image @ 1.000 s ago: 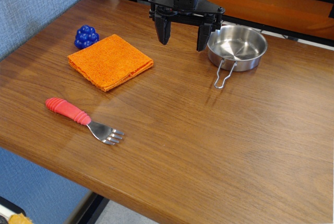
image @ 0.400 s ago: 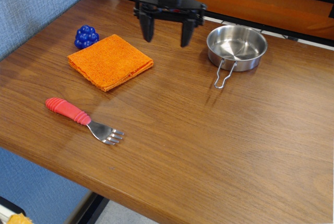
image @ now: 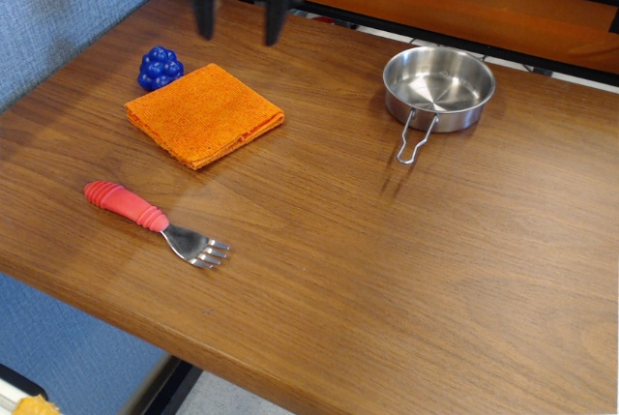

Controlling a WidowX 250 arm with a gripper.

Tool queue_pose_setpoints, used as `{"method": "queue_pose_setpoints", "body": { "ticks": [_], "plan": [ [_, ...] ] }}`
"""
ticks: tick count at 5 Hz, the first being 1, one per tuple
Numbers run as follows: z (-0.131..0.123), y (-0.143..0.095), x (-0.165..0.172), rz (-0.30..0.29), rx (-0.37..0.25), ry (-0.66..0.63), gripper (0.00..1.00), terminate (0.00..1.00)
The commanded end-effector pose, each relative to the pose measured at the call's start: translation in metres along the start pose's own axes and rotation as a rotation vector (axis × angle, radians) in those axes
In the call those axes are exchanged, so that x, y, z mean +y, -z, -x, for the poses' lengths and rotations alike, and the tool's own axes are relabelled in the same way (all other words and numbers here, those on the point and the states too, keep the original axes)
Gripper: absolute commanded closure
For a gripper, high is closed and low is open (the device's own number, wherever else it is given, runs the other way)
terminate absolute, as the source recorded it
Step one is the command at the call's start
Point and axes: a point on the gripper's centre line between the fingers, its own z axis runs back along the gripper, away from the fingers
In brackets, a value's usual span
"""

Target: Take the grapes and place it in the silver vessel.

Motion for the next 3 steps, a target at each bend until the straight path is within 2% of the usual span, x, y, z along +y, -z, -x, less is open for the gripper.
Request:
{"method": "queue_pose_setpoints", "body": {
  "ticks": [1, 2, 3],
  "plan": [
    [-0.007, -0.005, 0.066, -0.072, -0.01, -0.111, 0.0, 0.0],
    [-0.01, -0.01, 0.083, -0.074, -0.024, -0.139, 0.0, 0.0],
    [-0.016, 0.006, 0.09, -0.009, -0.036, -0.148, 0.0, 0.0]
  ]
}}
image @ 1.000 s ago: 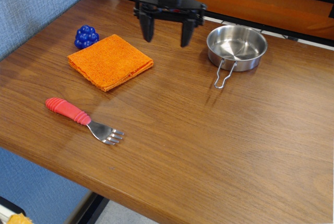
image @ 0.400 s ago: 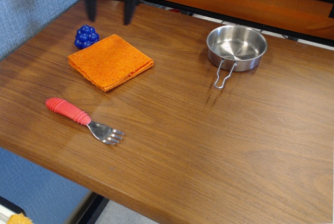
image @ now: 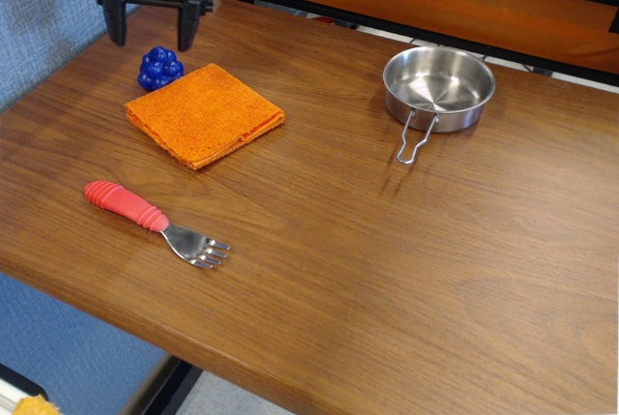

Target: Take the grapes and place it in the silver vessel.

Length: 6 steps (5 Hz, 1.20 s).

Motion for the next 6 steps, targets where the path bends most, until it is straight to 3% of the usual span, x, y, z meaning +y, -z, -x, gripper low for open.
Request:
{"method": "queue_pose_setpoints", "body": {
  "ticks": [1, 3, 4, 5, 6],
  "plan": [
    [-0.017, -0.003, 0.008, 0.102, -0.102, -0.025, 0.0, 0.0],
    [-0.02, 0.013, -0.003, 0.146, -0.103, -0.034, 0.0, 0.0],
    [-0.018, 0.023, -0.01, 0.126, -0.058, -0.035, 0.0, 0.0],
    [-0.013, 0.026, -0.008, 0.129, -0.04, -0.042, 1.0, 0.0],
    [-0.013, 0.027, -0.009, 0.124, -0.036, -0.038, 1.0, 0.0]
  ]
}}
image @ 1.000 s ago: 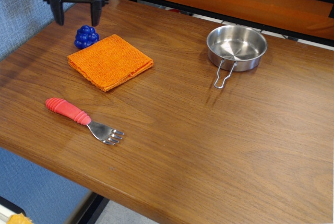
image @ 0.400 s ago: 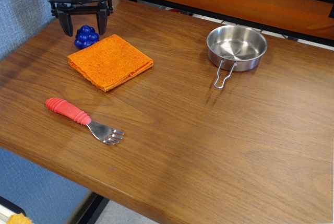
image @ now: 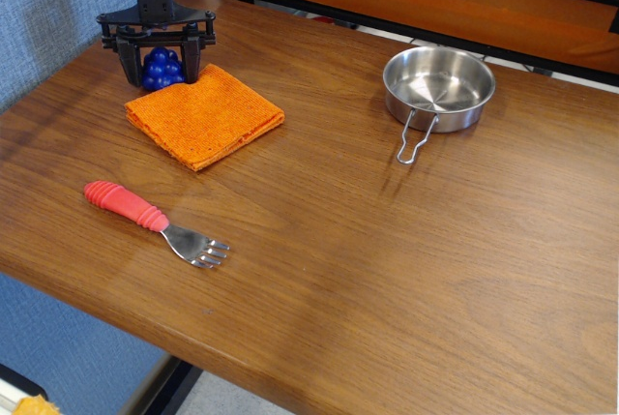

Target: Take the grapes and place it in the silver vessel.

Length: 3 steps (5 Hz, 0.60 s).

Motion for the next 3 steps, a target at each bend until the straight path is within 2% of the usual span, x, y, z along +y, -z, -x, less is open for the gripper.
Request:
{"method": "queue_pose_setpoints", "body": {
  "ticks": [1, 2, 3],
  "plan": [
    [-0.004, -0.039, 0.008, -0.022, -0.086, -0.013, 1.0, 0.0],
    [-0.016, -0.07, 0.002, -0.082, -0.144, 0.001, 1.0, 0.0],
    [-0.021, -0.099, -0.019, -0.075, -0.21, 0.039, 1.0, 0.0]
  ]
}}
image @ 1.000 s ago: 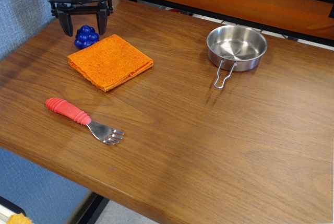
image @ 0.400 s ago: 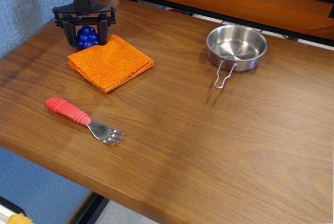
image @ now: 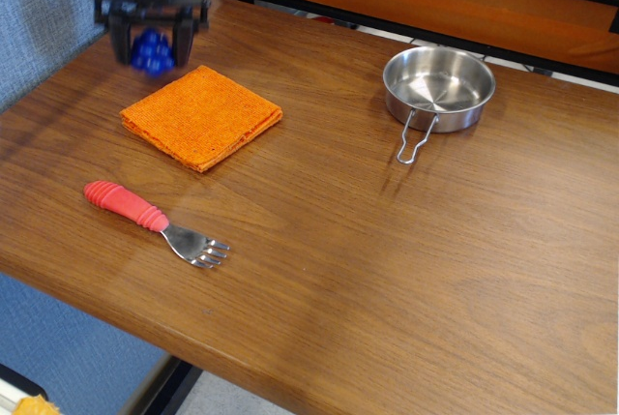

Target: Take the grapes and place it in the silver vessel.

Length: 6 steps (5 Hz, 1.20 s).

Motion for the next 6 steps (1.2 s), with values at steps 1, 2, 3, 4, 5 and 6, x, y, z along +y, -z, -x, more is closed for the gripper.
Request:
{"method": "queue_pose_setpoints", "body": {
  "ticks": [1, 2, 3, 4, 5, 6],
  "plan": [
    [-0.01, -0.105, -0.054, 0.08, -0.234, 0.116, 1.0, 0.0],
    [0.005, -0.123, -0.102, 0.176, -0.267, 0.225, 1.0, 0.0],
    [0.033, -0.131, -0.144, 0.213, -0.273, 0.353, 1.0, 0.0],
    [0.056, -0.128, -0.176, 0.28, -0.258, 0.458, 1.0, 0.0],
    [0.079, -0.13, -0.2, 0.278, -0.264, 0.552, 1.0, 0.0],
    [0.093, -0.122, -0.218, 0.293, -0.235, 0.604, 1.0, 0.0]
  ]
}}
